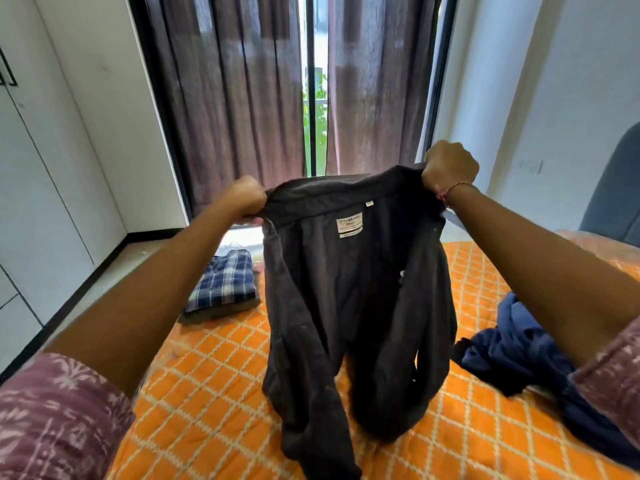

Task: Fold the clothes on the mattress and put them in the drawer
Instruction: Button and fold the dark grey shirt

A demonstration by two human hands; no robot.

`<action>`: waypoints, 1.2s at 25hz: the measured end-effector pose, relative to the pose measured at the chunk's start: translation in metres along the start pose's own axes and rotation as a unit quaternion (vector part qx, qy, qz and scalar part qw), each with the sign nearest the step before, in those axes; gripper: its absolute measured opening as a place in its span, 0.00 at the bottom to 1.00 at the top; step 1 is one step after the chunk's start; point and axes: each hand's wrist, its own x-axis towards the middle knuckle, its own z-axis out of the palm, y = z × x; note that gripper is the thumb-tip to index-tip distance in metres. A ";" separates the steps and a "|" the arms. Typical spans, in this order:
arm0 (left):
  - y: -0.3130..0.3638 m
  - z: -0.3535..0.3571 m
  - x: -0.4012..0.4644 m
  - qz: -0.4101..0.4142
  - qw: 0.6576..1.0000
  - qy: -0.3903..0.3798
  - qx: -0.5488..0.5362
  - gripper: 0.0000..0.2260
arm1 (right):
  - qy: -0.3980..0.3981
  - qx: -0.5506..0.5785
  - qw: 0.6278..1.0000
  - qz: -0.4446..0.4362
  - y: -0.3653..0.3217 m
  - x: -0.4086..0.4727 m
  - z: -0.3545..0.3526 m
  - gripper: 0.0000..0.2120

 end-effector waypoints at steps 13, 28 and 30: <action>-0.073 0.067 0.051 -0.062 0.986 -0.064 -0.141 0.16 | -0.141 -0.062 0.985 -0.076 0.023 0.000 0.083 0.06; -0.070 0.235 0.084 0.092 0.970 -0.153 -0.162 0.41 | -0.291 0.278 0.916 0.000 0.017 -0.054 0.231 0.16; -0.117 0.272 0.053 0.057 0.987 -0.148 -0.036 0.38 | -0.277 0.134 0.952 0.009 0.058 -0.106 0.261 0.26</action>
